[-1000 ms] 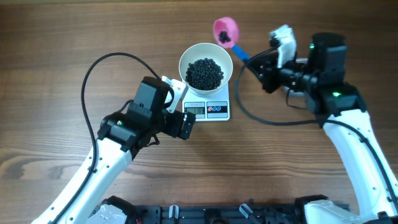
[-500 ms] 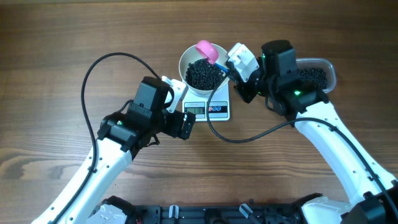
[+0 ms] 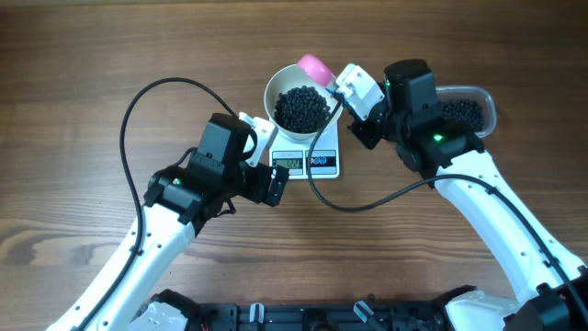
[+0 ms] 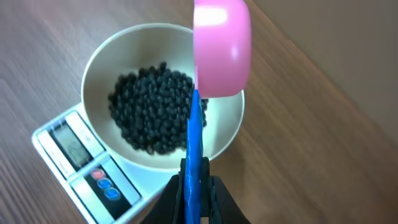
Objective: Scoop item into bowl and weigh 150g on scale
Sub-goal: 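Carry the empty scoop right and push it into the bean tub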
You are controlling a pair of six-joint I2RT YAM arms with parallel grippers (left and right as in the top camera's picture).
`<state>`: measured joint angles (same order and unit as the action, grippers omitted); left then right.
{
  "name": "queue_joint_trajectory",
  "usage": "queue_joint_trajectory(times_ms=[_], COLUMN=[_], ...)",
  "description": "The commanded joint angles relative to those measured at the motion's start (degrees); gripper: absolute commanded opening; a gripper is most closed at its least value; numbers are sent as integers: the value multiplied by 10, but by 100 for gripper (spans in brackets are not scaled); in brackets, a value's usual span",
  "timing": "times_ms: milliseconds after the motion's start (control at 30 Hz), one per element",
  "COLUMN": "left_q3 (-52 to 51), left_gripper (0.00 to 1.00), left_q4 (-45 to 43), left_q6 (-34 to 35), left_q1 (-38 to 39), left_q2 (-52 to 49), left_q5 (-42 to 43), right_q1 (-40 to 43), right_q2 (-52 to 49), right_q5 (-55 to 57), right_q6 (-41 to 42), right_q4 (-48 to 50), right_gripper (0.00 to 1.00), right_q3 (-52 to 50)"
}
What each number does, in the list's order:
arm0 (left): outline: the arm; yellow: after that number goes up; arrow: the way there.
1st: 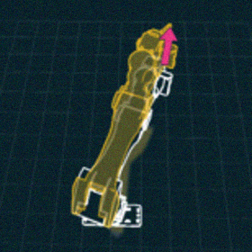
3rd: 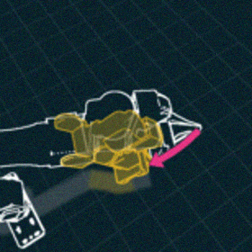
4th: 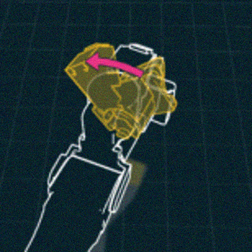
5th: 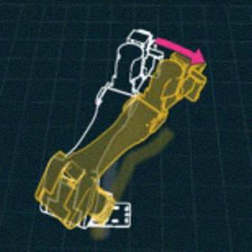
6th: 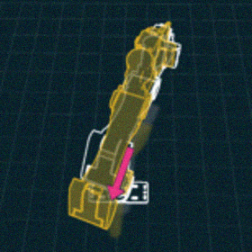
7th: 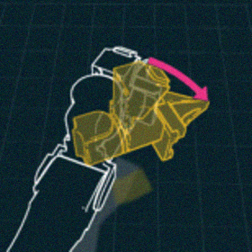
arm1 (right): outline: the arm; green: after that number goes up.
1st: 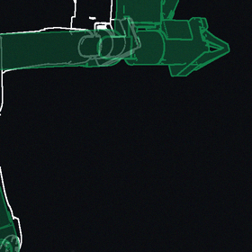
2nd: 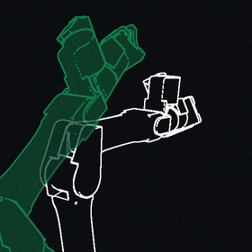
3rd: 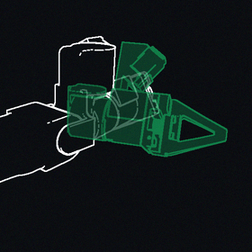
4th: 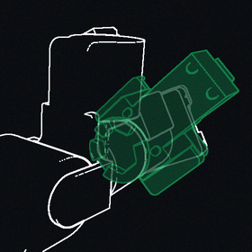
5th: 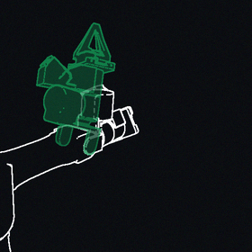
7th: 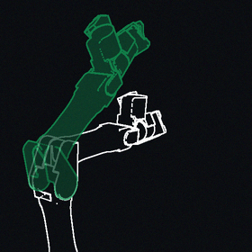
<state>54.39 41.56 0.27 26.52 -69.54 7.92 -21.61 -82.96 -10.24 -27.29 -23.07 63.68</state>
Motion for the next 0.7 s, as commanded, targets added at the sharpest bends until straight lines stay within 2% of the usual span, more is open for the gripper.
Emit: queue_joint_trajectory(times_ms=[0,100,200,333,533,667], left_q3=[11,11,11,11,11,11], left_gripper=[100,100,100,100,100,100], left_q4=[-2,-2,-2,-2,-2,-2], left_q6=[2,2,2,2,2,2], left_q1=[3,3,3,3,3,3], left_q2=[-2,-2,-2,-2,-2,-2], left_q5=[-5,-5,-5,-5,-5,-5], right_q1=[-3,0,20,73,201,277], right_q2=[0,8,29,52,85,118], right_q5=[-35,-48,-47,-47,-47,-44], right_q6=[193,263,290,288,287,228], right_q4=[20,37,45,22,-67,-131], right_gripper=[4,4,4,4,4,4], right_q3=[13,14,14,14,14,14])
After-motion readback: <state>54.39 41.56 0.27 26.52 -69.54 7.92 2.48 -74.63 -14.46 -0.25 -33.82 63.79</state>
